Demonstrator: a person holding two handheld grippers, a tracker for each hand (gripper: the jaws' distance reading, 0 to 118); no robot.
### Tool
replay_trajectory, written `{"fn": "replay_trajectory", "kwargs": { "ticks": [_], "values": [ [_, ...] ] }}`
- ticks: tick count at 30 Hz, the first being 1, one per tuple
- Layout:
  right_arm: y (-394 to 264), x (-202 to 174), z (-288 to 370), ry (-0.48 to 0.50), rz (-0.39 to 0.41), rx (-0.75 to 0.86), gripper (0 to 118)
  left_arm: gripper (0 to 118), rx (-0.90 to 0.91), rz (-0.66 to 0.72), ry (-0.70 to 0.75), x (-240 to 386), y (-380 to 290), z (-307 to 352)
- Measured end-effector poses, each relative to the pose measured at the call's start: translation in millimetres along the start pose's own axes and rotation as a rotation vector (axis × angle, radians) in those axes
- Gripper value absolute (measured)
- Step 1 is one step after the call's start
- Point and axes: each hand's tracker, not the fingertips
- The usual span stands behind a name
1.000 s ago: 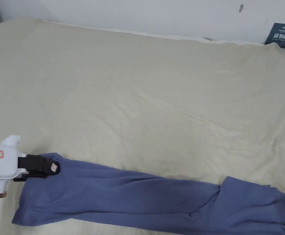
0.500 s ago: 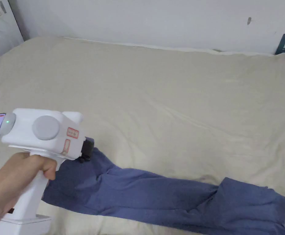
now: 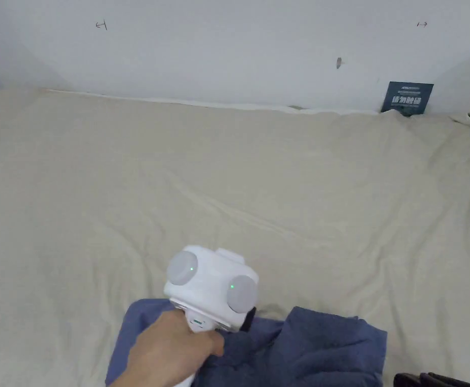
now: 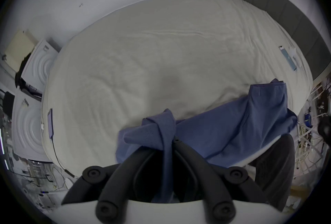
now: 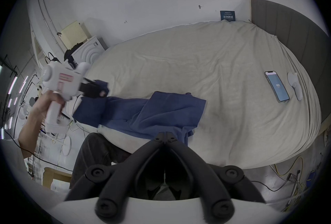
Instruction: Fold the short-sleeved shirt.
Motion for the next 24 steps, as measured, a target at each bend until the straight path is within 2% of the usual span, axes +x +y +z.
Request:
{"fn": "replay_trajectory", "kwargs": {
  "ticks": [1,2,3,4,6,7,8,9,10,12,14,16,18,20,22,24],
  "values": [
    [-1,1,-2,0.002,-0.008,-0.004,1,118,-0.010,0.002,-0.086,16,2,-10],
    [-1,1,-3,0.003,-0.017,-0.008,1,114,0.019,-0.004,-0.191,27,2,-14],
    [-2,2,-3,0.002,-0.024,-0.012,1,113,0.069,0.046,-0.271,38,1,-9],
    [-2,1,-4,0.003,-0.029,-0.012,1,113,0.018,0.062,-0.320,44,-1,-9],
    [-2,1,-5,0.005,-0.039,-0.013,1,113,-0.010,0.109,-0.354,37,-9,1],
    [-2,1,-6,0.009,-0.038,-0.016,1,109,0.013,0.108,-0.372,14,-3,9],
    [-2,0,-6,0.009,-0.035,-0.017,1,98,0.021,0.108,-0.365,-1,-7,14],
    [-2,-2,-8,0.008,-0.033,-0.019,1,66,0.035,0.120,-0.348,-20,-14,21],
    [-2,-3,-9,0.014,-0.032,-0.020,1,0,0.066,0.130,-0.301,-42,-22,28],
    [-2,-8,-11,0.030,-0.039,-0.014,1,0,0.104,0.183,-0.116,-81,-38,35],
    [-2,-13,-12,0.052,-0.049,-0.005,1,0,0.032,0.174,0.153,-110,-53,27],
    [-2,-18,-11,0.076,-0.052,0.006,1,0,-0.064,0.159,0.402,-125,-64,-9],
    [-3,-21,-9,0.084,-0.044,0.009,1,0,-0.104,0.124,0.464,-121,-67,-33],
    [-4,-23,-4,0.085,-0.045,0.014,1,0,-0.128,0.055,0.473,-89,-69,-50],
    [-6,-22,2,0.090,-0.052,0.019,1,0,-0.052,-0.086,0.525,-28,-61,-54],
    [-7,-20,9,0.077,-0.064,0.032,1,0,-0.050,-0.180,0.530,36,-59,-60]
  ]
}}
